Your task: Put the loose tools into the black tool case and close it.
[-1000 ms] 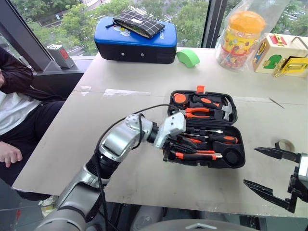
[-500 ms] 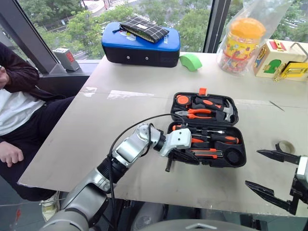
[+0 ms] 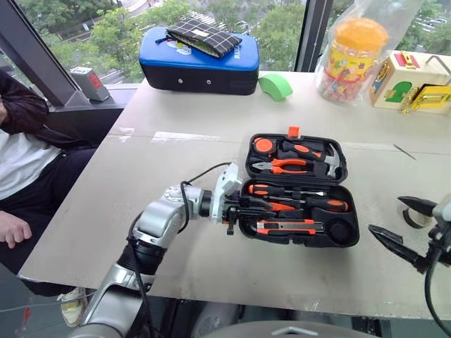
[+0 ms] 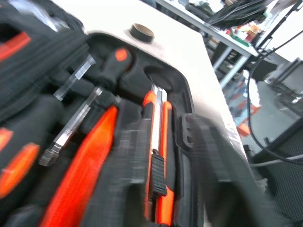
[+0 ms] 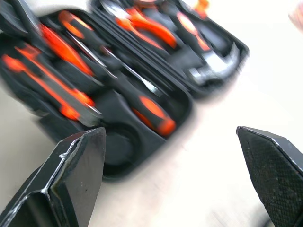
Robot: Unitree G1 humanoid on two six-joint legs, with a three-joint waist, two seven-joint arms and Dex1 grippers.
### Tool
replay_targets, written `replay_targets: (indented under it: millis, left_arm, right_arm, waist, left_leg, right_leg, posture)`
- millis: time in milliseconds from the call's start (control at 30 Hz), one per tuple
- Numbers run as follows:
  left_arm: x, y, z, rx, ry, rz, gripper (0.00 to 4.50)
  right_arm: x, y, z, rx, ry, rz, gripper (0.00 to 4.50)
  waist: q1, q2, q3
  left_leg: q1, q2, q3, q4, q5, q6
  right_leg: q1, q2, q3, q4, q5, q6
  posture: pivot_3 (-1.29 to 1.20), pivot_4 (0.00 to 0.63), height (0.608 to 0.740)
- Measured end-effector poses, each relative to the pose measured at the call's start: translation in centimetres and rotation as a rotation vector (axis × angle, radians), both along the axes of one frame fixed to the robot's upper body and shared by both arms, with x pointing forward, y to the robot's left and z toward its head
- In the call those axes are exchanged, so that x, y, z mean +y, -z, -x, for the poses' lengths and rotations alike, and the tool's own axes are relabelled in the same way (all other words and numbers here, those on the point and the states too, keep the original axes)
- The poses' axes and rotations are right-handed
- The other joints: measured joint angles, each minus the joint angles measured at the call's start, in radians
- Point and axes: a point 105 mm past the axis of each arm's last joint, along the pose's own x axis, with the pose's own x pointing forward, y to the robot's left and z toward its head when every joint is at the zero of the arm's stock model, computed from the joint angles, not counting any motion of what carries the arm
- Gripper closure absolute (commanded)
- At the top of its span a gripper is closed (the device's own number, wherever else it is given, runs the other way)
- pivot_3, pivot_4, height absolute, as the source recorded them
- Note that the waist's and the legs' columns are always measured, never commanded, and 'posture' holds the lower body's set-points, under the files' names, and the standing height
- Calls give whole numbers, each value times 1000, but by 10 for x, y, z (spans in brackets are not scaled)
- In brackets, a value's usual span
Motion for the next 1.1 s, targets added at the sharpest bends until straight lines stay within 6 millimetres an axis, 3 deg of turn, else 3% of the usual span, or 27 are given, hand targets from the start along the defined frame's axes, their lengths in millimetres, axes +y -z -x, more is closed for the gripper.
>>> replay_targets:
  millis: [33,100,133,267,367,467,667,700,733,867,1067,1100]
  left_arm:
    - [3,1,3,-16,-5,2,1200]
    - [5,0,11,-31,4,16,327]
    - [4,-2,14,-37,16,23,111]
    - [-3,-22,29,-121,82,56,111]
    - [-5,-28,33,-154,94,55,111]
    - [-7,-32,35,-182,96,60,0]
    - [-6,-29,39,-188,58,68,0]
    - [-3,-25,40,-180,45,68,0]
    - [-2,-23,41,-173,39,68,0]
    - [-1,-22,38,-171,12,53,0]
    - [-11,-34,36,-220,8,33,0]
    - [-8,-30,37,-208,-1,15,0]
  right_arm:
    - [-6,2,-4,34,35,27,0]
    - [-28,4,-17,82,157,69,0]
    - [-35,6,-20,99,194,85,0]
    - [-70,21,-35,222,366,144,0]
    - [-78,30,-48,272,407,143,0]
    - [-76,40,-59,329,413,119,873]
    - [-79,61,-64,429,426,129,3835]
    - [-77,61,-66,430,409,121,4337]
    - [-77,61,-67,430,408,118,4468]
    - [-74,60,-66,432,376,95,4468]
    - [-8,12,-56,355,51,-16,4468]
    - [13,4,-51,351,-35,-17,4468]
  waist:
    - [-1,0,0]
    - [-6,-1,2]
    - [-5,-2,3]
    - [1,-2,4]
    - [-6,-2,5]
    - [-18,-1,5]
    - [-25,-1,5]
    - [-26,-1,5]
    - [-26,-1,5]
    - [-21,-1,5]
    - [-30,2,7]
    - [-35,2,7]
  left_leg:
    - [0,0,0,0,0,0]
    - [0,0,2,0,-1,1]
    - [0,0,2,0,-2,4]
    - [0,0,1,0,-2,4]
    - [0,0,2,0,-2,4]
    - [0,1,2,-1,0,1]
    - [-1,1,1,-2,0,1]
    - [0,1,2,-2,0,1]
    - [-1,1,1,-1,0,1]
    - [0,0,1,0,-2,4]
    - [0,2,1,-1,-2,4]
    - [0,3,1,-1,-2,4]
  right_leg:
    - [0,0,0,-1,0,0]
    - [0,0,1,0,0,-1]
    - [0,0,1,0,0,-1]
    - [0,-1,0,-1,0,-1]
    - [1,-1,0,-1,0,-1]
    - [0,0,0,-1,0,-1]
    - [0,0,0,-4,0,0]
    - [1,0,0,-4,0,0]
    - [1,0,0,-4,0,0]
    - [1,0,-1,-4,1,0]
    - [1,2,0,-3,1,0]
    - [1,4,0,-3,1,0]
  posture:
    - [0,150,740]
    - [0,150,740]
    - [0,150,740]
    - [0,150,740]
    - [0,150,740]
    - [0,150,740]
    - [0,150,740]
    - [0,150,740]
    - [0,150,740]
    - [0,150,740]
    - [0,150,740]
    - [0,150,740]
